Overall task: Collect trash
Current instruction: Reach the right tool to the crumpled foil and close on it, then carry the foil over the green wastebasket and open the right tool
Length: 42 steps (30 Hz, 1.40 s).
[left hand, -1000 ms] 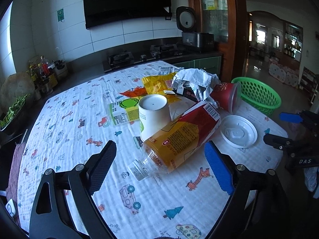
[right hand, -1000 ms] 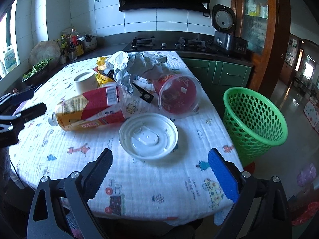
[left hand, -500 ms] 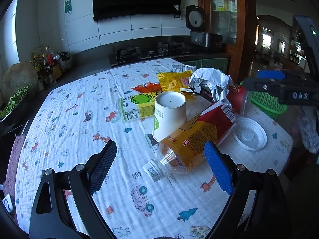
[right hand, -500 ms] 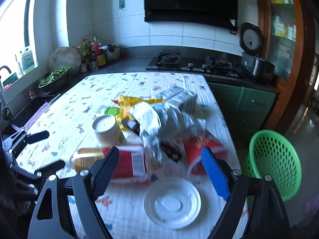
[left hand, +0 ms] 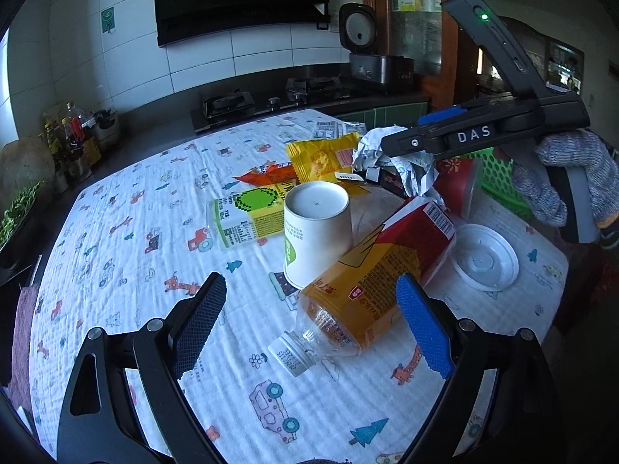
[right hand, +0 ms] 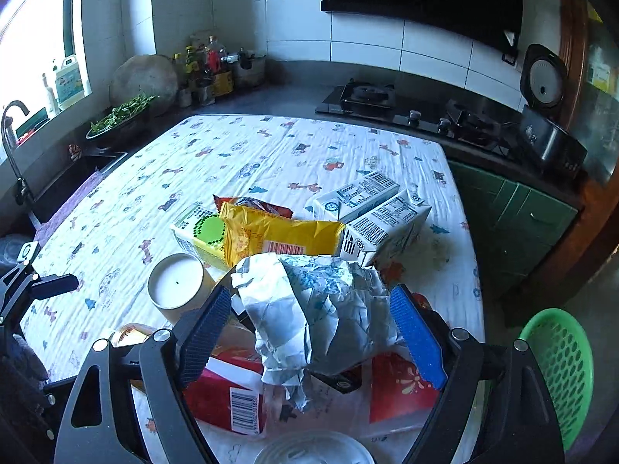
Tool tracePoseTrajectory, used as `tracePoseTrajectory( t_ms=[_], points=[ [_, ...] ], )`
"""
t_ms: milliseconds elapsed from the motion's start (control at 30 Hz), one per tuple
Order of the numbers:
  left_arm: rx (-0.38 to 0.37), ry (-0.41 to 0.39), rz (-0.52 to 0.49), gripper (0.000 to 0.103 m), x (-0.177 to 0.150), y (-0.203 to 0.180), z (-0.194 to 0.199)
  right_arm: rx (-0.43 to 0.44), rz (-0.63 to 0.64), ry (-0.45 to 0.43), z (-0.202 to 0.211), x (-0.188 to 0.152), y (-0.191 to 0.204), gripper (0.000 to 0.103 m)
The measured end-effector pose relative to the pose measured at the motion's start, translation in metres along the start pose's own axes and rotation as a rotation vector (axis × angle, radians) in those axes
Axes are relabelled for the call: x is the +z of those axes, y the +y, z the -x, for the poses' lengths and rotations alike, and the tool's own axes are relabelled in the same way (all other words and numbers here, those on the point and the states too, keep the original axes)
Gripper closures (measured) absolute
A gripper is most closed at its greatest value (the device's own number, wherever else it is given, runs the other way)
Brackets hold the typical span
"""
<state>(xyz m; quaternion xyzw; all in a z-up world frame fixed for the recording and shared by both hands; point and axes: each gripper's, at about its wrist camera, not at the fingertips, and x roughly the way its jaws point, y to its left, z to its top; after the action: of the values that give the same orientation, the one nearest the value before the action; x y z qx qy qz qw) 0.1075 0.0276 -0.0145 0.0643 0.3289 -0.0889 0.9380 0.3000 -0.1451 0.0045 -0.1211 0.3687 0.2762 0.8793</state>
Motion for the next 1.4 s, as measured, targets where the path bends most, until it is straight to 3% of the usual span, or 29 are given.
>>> tracePoseTrajectory(
  t_ms=[100,167,300,467,767,900,1167,1400],
  points=[
    [-0.014,0.006,-0.016,0.015,0.004,-0.004,-0.006,0.016,-0.004,0.03,-0.011,0.001,-0.004,0.022],
    [-0.019,0.008,-0.026,0.015,0.007,-0.007,-0.01,0.026,-0.005,0.038,-0.013,-0.001,-0.005,0.037],
    [-0.046,0.008,-0.058,0.015,0.011,-0.015,-0.015,0.03,-0.013,0.032,-0.011,-0.004,-0.005,0.057],
    [-0.087,0.016,-0.125,0.015,0.015,-0.029,-0.022,0.012,-0.021,-0.017,0.005,-0.006,-0.004,0.067],
    [-0.182,0.055,-0.233,0.015,0.017,-0.047,-0.04,-0.016,-0.097,-0.161,0.061,-0.006,-0.022,0.068],
    [-0.183,0.081,-0.277,0.015,0.015,-0.054,-0.054,-0.065,-0.134,-0.193,0.085,-0.015,-0.042,0.068],
    [-0.203,0.1,-0.375,0.015,0.013,-0.07,-0.069,-0.211,-0.234,-0.168,0.107,-0.054,-0.108,0.068],
    [-0.184,0.113,-0.424,0.016,0.01,-0.084,-0.081,-0.341,-0.355,-0.078,0.1,-0.093,-0.179,0.068]
  ],
)
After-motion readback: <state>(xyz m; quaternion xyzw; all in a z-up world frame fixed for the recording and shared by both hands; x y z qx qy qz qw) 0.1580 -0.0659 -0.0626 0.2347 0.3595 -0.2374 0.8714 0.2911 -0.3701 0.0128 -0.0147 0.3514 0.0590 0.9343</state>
